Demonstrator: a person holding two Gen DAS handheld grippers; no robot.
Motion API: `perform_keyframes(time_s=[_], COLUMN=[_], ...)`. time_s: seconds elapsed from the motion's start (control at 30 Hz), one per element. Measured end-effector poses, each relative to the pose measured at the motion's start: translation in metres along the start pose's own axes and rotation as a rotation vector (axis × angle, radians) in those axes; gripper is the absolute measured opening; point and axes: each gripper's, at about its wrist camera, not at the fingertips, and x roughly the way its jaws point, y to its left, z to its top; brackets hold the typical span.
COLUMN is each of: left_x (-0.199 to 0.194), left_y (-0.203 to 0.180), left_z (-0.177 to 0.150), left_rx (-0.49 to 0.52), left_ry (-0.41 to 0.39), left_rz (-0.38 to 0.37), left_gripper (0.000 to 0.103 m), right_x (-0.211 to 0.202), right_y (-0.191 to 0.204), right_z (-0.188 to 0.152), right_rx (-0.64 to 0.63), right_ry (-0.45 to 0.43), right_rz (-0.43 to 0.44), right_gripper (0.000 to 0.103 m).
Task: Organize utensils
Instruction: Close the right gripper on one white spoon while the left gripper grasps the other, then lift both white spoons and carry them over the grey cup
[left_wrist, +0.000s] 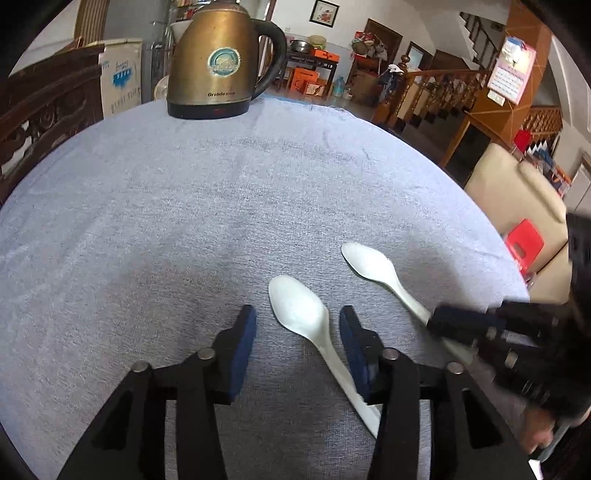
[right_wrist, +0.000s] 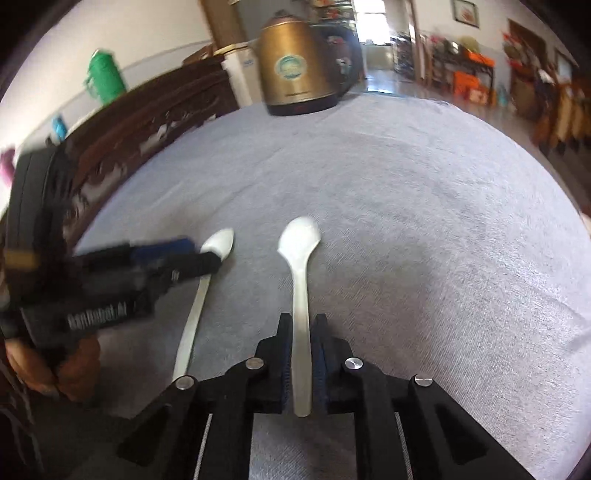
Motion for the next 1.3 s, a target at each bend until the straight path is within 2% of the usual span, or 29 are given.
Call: perform_keyframes(time_s=[0.03, 0.07, 0.1, 0.17, 0.2, 0.27, 0.3, 0.33, 0.37, 0.4, 0.43, 0.47, 0.57, 0.67, 0.7, 0.77, 0.8, 0.83, 1.0, 1.07, 1.13, 1.23, 1.3], left_x=[0.000, 0.000, 0.000, 0.001, 0.001, 0.000, -0.002, -0.004, -0.007, -0.010, -0.012, -0.016, -0.022, -0.028, -0.028, -0.022, -0.018, -0.015, 0.004, 0.007, 0.008, 0.006, 0.000], left_y=[0.001, 0.002, 0.005, 0.011, 0.011, 0.014, 0.016, 0.016, 0.018, 0.020, 0.021, 0.023, 0.029, 0.032, 0.034, 0.033, 0.034, 0.033, 0.028, 0.018, 0.014, 0.022, 0.025], left_z=[0.000, 0.001, 0.001, 0.005, 0.006, 0.006, 0.007, 0.006, 0.006, 0.006, 0.006, 0.006, 0.008, 0.012, 0.014, 0.017, 0.017, 0.018, 0.014, 0.011, 0.009, 0.012, 0.008], left_rx=[0.005, 0.002, -0.008, -0.010, -0.001, 0.007, 0.014, 0.020, 0.026, 0.031, 0.033, 0.036, 0.031, -0.001, -0.021, -0.049, -0.066, -0.075, -0.146, -0.103, -0.069, -0.092, -0.092], left_ry=[0.000, 0.002, 0.007, 0.009, 0.005, 0.003, -0.002, -0.004, 0.001, -0.004, -0.007, -0.012, -0.021, -0.026, -0.020, -0.001, 0.003, -0.004, -0.003, -0.032, -0.044, -0.031, -0.028], left_rz=[0.005, -0.007, -0.021, -0.019, -0.008, -0.005, -0.006, -0.004, 0.001, 0.008, 0.009, 0.009, 0.025, 0.009, -0.004, -0.015, -0.004, 0.004, -0.006, 0.036, 0.071, 0.051, 0.081], left_gripper=[0.032, 0.028, 0.028, 0.026, 0.025, 0.022, 0.017, 0.001, 0.001, 0.001, 0.001, 0.001, 0.001, 0.001, 0.002, 0.018, 0.038, 0.047, 0.047, 0.047, 0.026, 0.026, 0.026], right_x=[0.000, 0.002, 0.003, 0.010, 0.016, 0.022, 0.028, 0.034, 0.040, 0.048, 0.054, 0.054, 0.051, 0.038, 0.029, 0.014, 0.007, 0.001, -0.022, -0.029, -0.036, -0.048, -0.058], right_y=[-0.002, -0.003, -0.004, -0.005, -0.004, 0.000, 0.004, 0.010, 0.015, 0.020, 0.024, 0.028, 0.026, 0.013, 0.006, -0.004, -0.009, -0.013, -0.026, -0.029, -0.033, -0.033, -0.034], right_z=[0.006, 0.012, 0.020, 0.032, 0.040, 0.050, 0.057, 0.061, 0.063, 0.064, 0.064, 0.063, 0.060, 0.053, 0.049, 0.041, 0.035, 0.029, 0.007, 0.000, -0.006, -0.012, -0.020], right_rx=[0.013, 0.022, 0.030, 0.033, 0.030, 0.017, -0.004, -0.027, -0.043, -0.071, -0.090, -0.130, -0.110, -0.040, -0.004, 0.049, 0.076, 0.107, 0.214, 0.239, 0.249, 0.261, 0.272], right_ry=[-0.004, -0.006, -0.007, 0.004, 0.017, 0.022, 0.033, 0.054, 0.067, 0.091, 0.113, 0.094, 0.099, 0.062, 0.040, 0.001, -0.021, -0.042, -0.109, -0.123, -0.132, -0.153, -0.171], right_rz=[0.008, 0.019, 0.027, 0.026, 0.032, 0.037, 0.037, 0.032, 0.023, 0.003, -0.013, -0.049, -0.043, -0.034, -0.023, -0.017, -0.013, -0.003, 0.028, 0.035, 0.042, 0.049, 0.060], right_gripper=[0.021, 0.029, 0.033, 0.056, 0.058, 0.058, 0.058, 0.058, 0.056, 0.049, 0.037, 0.029, 0.029, 0.029, 0.029, 0.029, 0.029, 0.029, 0.029, 0.029, 0.029, 0.029, 0.029])
